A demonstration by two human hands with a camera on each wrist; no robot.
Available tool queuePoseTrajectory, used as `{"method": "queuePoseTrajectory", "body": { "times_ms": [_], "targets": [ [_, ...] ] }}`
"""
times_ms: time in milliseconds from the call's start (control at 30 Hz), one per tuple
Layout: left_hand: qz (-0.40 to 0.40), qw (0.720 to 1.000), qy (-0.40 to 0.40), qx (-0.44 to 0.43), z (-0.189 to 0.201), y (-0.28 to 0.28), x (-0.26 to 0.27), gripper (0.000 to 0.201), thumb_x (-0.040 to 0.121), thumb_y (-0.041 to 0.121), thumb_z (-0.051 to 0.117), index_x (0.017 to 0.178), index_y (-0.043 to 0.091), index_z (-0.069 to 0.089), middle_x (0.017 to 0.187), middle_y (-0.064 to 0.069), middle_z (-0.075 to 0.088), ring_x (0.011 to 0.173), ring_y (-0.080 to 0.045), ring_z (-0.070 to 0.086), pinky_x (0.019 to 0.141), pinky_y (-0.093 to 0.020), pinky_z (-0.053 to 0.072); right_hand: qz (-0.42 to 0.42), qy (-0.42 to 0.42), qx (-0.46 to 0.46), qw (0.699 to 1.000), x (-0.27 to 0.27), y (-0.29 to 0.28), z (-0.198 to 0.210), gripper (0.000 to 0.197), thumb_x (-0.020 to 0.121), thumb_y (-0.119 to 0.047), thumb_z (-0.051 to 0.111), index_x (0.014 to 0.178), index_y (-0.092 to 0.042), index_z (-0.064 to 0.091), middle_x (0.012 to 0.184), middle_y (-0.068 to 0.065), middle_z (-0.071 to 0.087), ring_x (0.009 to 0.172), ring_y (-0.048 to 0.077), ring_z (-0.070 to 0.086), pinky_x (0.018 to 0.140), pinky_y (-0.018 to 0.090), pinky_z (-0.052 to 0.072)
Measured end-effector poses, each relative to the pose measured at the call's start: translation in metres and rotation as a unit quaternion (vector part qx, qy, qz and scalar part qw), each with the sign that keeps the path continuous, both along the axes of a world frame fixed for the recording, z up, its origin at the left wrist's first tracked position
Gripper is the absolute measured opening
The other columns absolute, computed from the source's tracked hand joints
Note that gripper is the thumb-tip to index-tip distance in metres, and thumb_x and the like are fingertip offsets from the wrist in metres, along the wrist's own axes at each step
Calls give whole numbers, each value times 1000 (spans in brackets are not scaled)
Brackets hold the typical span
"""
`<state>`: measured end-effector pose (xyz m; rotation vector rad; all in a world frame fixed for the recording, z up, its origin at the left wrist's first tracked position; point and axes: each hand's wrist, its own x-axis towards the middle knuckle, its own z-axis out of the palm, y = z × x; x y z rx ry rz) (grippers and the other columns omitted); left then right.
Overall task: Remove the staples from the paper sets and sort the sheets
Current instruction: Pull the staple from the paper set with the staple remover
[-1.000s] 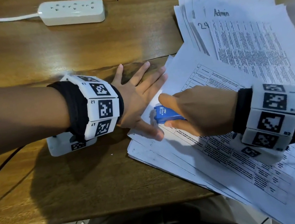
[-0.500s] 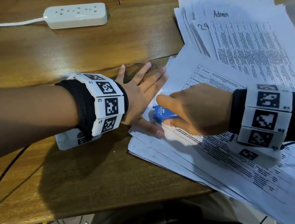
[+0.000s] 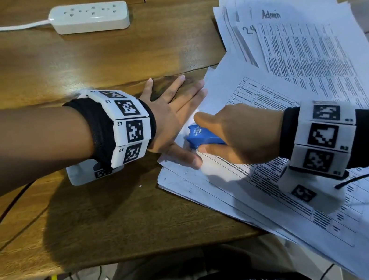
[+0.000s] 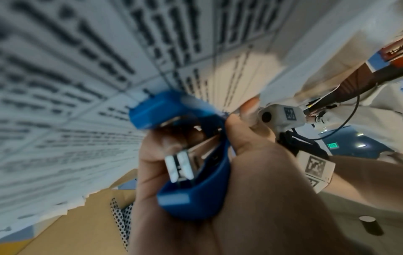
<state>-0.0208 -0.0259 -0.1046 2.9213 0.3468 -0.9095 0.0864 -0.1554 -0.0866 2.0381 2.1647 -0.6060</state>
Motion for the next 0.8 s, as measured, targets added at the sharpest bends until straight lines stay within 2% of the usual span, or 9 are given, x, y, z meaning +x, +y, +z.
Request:
{"method": "queuePoseTrajectory", "body": {
  "times_ms": [67, 167, 433, 567, 700, 800],
  "targets": [
    [1, 1000, 0, -1, 0, 0, 0, 129, 51, 92, 32, 137, 23, -36, 144, 10, -42, 135, -23, -36, 105, -63, -13, -13, 13, -7, 1000, 0, 1, 1, 31, 91, -40, 47, 91, -20, 23, 60, -6, 29, 51, 10, 29, 49, 29, 22],
    [1, 1000, -5, -6, 0, 1, 0, 130, 48, 93, 29, 137, 23, -36, 144, 10, -42, 135, -23, -36, 105, -63, -13, -26, 28, -10, 999, -1, 1, 2, 31, 92, -40, 47, 89, -17, 26, 60, -6, 30, 52, 7, 28, 47, 20, 18],
    [-5, 1000, -11, -9, -3, 2, -2, 130, 47, 94, 26, 138, 22, -34, 144, 11, -43, 135, -23, -36, 105, -66, -10, -59, 59, -9, 997, -1, 0, 1, 31, 91, -41, 47, 84, -15, 31, 61, -6, 34, 54, 8, 32, 49, 22, 21],
    [-6, 1000, -10, -9, -4, 2, -1, 130, 47, 95, 25, 137, 22, -35, 143, 11, -43, 135, -23, -36, 105, -66, -9, -74, 58, -12, 996, -4, -1, -4, 33, 91, -41, 47, 73, -22, 26, 62, -2, 33, 54, 11, 32, 49, 24, 22],
    [-2, 1000, -6, -8, -3, 1, 0, 130, 46, 93, 25, 138, 23, -35, 144, 11, -43, 135, -23, -36, 105, -65, -11, -83, 68, 0, 994, -6, -2, -7, 31, 91, -39, 48, 85, -14, 29, 62, -2, 34, 54, 12, 34, 48, 24, 23],
    [-2, 1000, -9, -8, -3, 1, 0, 131, 46, 93, 27, 137, 24, -36, 143, 12, -43, 135, -22, -36, 105, -64, -12, -56, 52, 12, 997, -5, -2, -5, 32, 91, -36, 48, 88, -15, 25, 61, -4, 32, 52, 12, 32, 48, 23, 22]
  ]
}}
